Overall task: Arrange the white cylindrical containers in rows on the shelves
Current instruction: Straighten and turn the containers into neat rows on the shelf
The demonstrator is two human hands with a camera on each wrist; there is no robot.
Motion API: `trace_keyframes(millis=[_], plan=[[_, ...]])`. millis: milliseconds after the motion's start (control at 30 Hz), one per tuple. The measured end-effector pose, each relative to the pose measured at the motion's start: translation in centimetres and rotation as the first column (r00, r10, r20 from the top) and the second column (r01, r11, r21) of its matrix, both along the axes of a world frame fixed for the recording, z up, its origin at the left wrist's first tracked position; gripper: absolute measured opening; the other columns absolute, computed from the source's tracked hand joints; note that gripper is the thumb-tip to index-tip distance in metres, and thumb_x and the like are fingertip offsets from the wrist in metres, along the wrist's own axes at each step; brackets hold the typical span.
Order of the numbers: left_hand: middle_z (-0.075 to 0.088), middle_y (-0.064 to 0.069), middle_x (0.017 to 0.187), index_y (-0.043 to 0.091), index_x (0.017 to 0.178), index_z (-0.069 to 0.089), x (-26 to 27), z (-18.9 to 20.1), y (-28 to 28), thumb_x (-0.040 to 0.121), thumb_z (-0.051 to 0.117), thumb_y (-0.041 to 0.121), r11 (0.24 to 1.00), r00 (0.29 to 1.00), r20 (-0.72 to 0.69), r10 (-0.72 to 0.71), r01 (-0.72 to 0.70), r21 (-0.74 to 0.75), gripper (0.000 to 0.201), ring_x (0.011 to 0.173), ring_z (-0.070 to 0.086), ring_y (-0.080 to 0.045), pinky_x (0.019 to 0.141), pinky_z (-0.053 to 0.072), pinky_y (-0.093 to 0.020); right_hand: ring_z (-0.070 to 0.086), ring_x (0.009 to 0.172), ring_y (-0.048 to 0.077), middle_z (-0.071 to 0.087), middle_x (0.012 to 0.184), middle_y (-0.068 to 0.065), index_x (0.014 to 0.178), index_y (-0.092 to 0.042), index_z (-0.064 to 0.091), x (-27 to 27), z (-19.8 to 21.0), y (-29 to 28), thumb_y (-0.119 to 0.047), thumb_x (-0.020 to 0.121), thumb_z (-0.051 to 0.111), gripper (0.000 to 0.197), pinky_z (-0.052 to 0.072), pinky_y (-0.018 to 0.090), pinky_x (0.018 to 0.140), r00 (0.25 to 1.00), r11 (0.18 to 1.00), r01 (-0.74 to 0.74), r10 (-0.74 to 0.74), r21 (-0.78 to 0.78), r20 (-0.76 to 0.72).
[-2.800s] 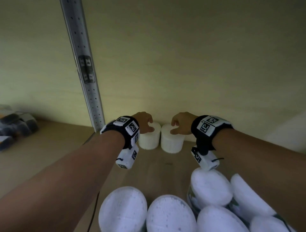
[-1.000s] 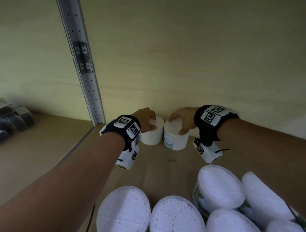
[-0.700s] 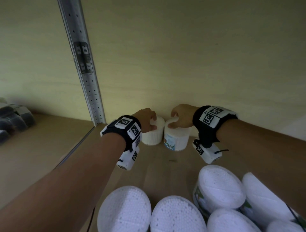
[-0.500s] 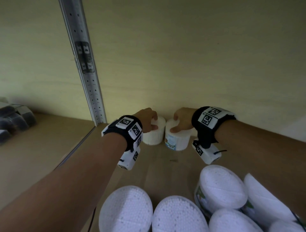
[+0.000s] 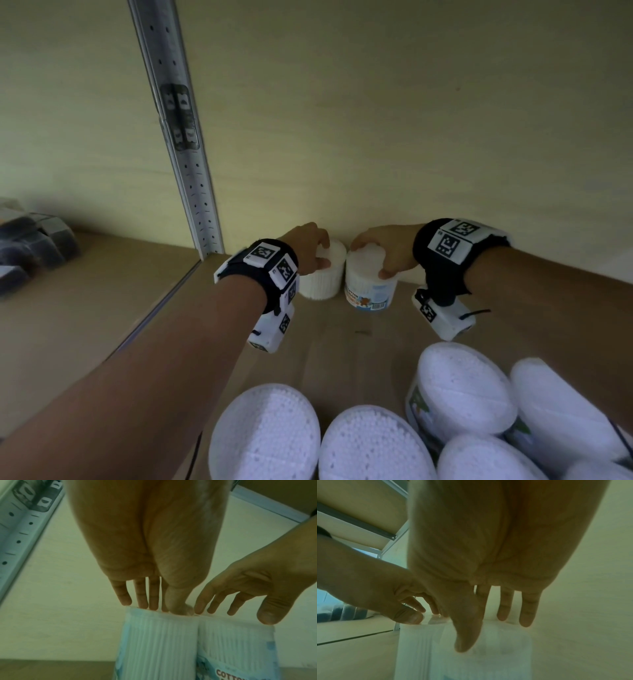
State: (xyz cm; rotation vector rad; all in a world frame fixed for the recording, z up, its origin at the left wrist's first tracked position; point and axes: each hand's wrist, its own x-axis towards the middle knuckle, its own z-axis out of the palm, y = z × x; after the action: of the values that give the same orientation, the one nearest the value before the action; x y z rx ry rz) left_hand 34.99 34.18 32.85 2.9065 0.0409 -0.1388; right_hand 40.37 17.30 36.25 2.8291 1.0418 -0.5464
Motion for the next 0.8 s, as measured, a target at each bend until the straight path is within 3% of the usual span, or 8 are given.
trace_keyframes(millis=[67,167,300,700,800], plan=[[0.041,-0.012,0.136,0.011,0.134,0.045,0.0,0.0,0.0,0.093,0.057,0.03,1.0,1.0,0.004,0.002,-0.002,-0.005,0.046,0.125,0.044,-0.029,0.101,0.036,-0.033,0.04,0.133,0.027,0.037,0.149,0.007,0.145,-0.015,0.034,0.3,-0.1,0.0,-0.009,0.088,0.061,0.064,0.039,0.034,0.105,0.998,0.997,0.059,-0.059,0.053,0.0],[0.041,-0.012,0.136,0.011,0.135,0.045,0.0,0.0,0.0,0.094,0.057,0.029,1.0,1.0,-0.001,0.001,-0.001,-0.012,0.046,0.125,0.043,-0.029,0.102,0.036,-0.033,0.05,0.125,0.028,0.047,0.141,0.011,0.139,-0.007,0.044,0.6,-0.3,0.5,-0.033,0.092,0.059,0.056,0.044,0.036,0.104,0.983,0.99,0.128,-0.134,0.058,0.122],[0.041,-0.012,0.135,0.01,0.134,0.045,0.0,0.0,0.0,0.094,0.057,0.029,1.0,1.0,0.002,-0.002,0.002,-0.022,0.046,0.125,0.044,-0.029,0.101,0.036,-0.033,0.055,0.121,0.029,0.054,0.136,0.014,0.134,-0.002,0.05,0.8,-0.9,1.1,-0.056,0.089,0.052,0.069,0.046,0.038,0.103,0.978,0.984,0.168,-0.159,-0.055,0.137],[0.041,-0.011,0.135,0.012,0.134,0.045,0.2,-0.4,0.3,0.094,0.056,0.031,1.0,1.0,0.004,-0.005,0.005,-0.013,0.045,0.125,0.043,-0.03,0.103,0.036,-0.036,0.051,0.126,0.032,0.049,0.141,0.017,0.138,-0.001,0.045,0.9,-1.2,1.4,-0.046,0.09,0.057,0.067,0.043,0.039,0.106,0.982,0.986,0.15,-0.14,-0.07,0.13],[0.041,-0.011,0.134,0.013,0.133,0.046,0.2,-0.4,0.3,0.094,0.056,0.03,1.0,1.0,0.007,-0.005,0.005,-0.017,0.045,0.124,0.043,-0.03,0.102,0.036,-0.036,0.043,0.134,0.03,0.039,0.148,0.012,0.145,-0.006,0.037,1.0,-0.9,1.1,-0.039,0.089,0.062,0.069,0.037,0.038,0.111,0.986,0.991,0.112,-0.102,-0.069,0.135]])
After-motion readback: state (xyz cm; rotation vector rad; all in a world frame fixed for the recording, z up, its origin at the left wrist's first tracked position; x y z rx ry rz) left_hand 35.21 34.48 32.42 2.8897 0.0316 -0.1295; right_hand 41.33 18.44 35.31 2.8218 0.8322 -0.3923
